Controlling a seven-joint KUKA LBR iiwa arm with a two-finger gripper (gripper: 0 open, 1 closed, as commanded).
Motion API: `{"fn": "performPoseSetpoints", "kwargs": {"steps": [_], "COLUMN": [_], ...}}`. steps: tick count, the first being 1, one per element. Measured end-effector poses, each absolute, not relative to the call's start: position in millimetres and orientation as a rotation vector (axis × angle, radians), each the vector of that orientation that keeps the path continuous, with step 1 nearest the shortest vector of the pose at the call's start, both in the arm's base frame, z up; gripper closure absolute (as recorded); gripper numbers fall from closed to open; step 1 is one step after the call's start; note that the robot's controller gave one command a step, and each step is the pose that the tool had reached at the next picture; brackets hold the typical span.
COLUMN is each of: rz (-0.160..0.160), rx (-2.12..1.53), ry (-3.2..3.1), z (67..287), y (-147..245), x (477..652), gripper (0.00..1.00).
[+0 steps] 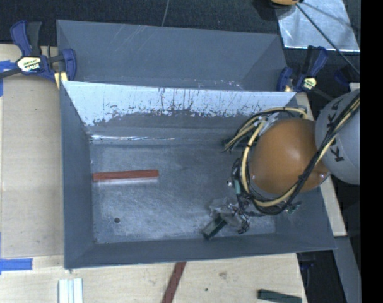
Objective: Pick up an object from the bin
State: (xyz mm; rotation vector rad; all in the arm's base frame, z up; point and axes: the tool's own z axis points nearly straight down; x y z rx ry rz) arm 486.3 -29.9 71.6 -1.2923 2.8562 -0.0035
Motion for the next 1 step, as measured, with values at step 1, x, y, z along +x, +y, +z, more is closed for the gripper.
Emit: {"fn": "performPoseSetpoints", "kwargs": {"steps": [1], "rz": [0.000], "rx": [-1.578], "ry": [2.712], "z": [128.5], "y": [0.0], "x": [523.9], "gripper": [1.00]}}
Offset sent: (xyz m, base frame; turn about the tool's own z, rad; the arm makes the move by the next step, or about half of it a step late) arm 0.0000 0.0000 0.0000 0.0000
